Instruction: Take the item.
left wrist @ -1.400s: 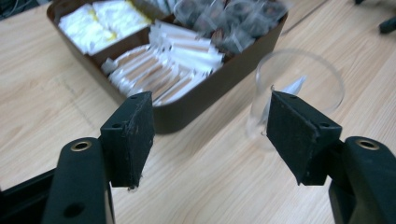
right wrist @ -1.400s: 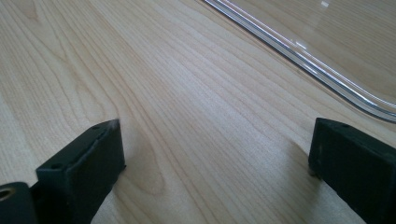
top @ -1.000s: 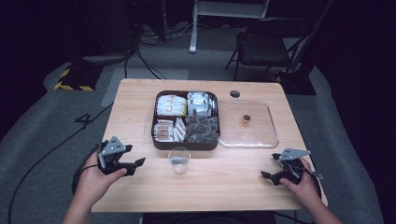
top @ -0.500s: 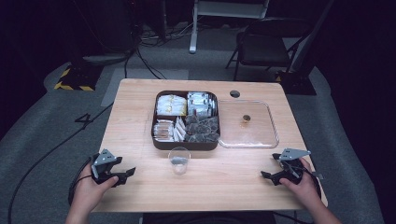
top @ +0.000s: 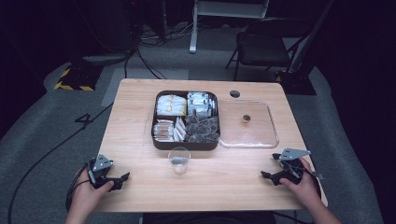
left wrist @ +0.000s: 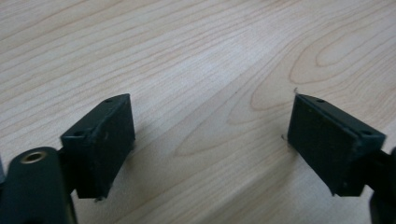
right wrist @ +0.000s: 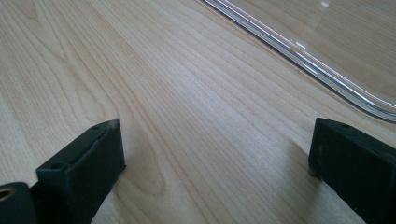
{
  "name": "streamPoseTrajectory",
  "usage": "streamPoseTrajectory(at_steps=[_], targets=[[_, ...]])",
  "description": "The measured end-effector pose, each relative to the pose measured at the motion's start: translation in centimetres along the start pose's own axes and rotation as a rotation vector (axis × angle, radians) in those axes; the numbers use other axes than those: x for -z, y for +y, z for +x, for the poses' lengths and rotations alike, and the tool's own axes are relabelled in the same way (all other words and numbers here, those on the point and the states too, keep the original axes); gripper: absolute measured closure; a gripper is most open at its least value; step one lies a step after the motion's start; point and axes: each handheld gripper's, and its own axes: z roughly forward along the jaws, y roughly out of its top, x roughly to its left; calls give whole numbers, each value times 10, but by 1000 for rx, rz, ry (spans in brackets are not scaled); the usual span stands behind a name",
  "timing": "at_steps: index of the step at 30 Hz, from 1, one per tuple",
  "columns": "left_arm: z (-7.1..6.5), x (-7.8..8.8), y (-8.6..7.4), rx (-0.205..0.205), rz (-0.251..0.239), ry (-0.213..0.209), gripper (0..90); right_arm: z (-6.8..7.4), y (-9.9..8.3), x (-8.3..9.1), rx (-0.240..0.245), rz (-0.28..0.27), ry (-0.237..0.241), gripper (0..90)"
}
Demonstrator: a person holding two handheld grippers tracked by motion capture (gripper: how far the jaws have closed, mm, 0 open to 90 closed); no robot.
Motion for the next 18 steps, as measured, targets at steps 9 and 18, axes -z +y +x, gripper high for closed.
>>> streamPoseTrajectory(at_steps=[9, 18], targets=[[-6, -2, 1, 36, 6, 37, 106, 0, 0, 0, 1, 0, 0, 35], [-6, -2, 1, 35, 9, 35, 103, 0, 0, 0, 0, 0, 0, 35]])
